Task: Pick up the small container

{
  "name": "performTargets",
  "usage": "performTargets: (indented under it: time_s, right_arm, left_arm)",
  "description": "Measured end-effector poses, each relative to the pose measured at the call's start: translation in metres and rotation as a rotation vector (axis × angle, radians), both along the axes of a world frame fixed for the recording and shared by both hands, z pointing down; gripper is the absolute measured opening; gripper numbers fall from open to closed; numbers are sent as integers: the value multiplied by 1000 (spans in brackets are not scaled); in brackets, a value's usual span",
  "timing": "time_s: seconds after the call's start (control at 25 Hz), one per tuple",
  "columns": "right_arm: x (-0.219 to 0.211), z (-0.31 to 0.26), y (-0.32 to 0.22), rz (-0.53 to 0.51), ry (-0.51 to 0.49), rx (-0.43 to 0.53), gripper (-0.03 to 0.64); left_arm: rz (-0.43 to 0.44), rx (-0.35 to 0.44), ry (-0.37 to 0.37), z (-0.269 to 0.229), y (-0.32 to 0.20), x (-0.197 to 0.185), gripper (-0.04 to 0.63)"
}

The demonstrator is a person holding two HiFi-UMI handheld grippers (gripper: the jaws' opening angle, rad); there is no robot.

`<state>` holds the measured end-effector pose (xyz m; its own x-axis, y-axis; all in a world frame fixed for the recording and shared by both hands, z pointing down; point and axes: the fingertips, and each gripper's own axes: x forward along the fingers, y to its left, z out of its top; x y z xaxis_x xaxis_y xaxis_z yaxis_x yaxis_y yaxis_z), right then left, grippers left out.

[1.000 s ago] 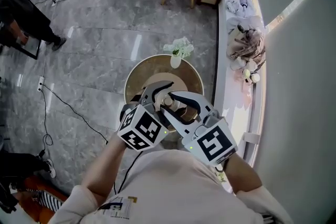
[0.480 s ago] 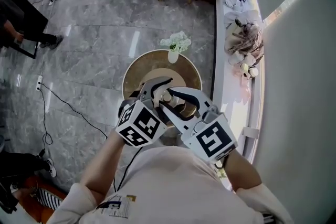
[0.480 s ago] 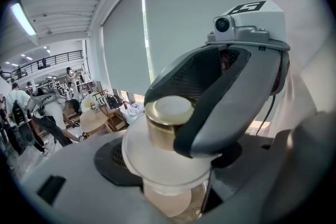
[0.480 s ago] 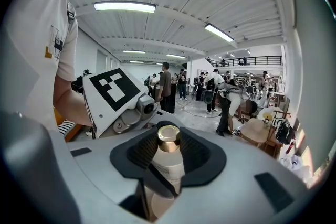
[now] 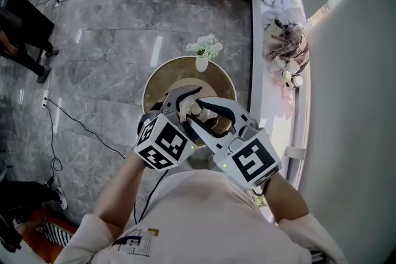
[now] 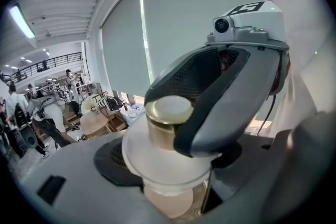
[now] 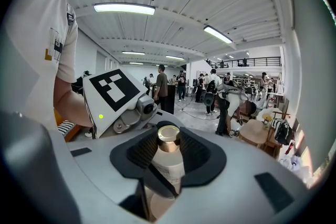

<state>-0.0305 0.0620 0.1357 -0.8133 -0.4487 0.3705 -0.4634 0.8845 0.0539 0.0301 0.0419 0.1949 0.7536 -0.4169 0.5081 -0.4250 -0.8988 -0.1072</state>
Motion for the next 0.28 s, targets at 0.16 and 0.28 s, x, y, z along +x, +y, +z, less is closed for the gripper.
performTargets:
  time_s: [0.16, 0.28]
  right_arm:
    - [-5, -5, -2, 1, -16, -3, 127]
    - [-7, -11, -2, 8, -31, -7, 127]
  left_arm:
    - [-2, 3, -1, -4, -2, -4, 347]
    - [-4, 7, 1, -9, -3, -6, 347]
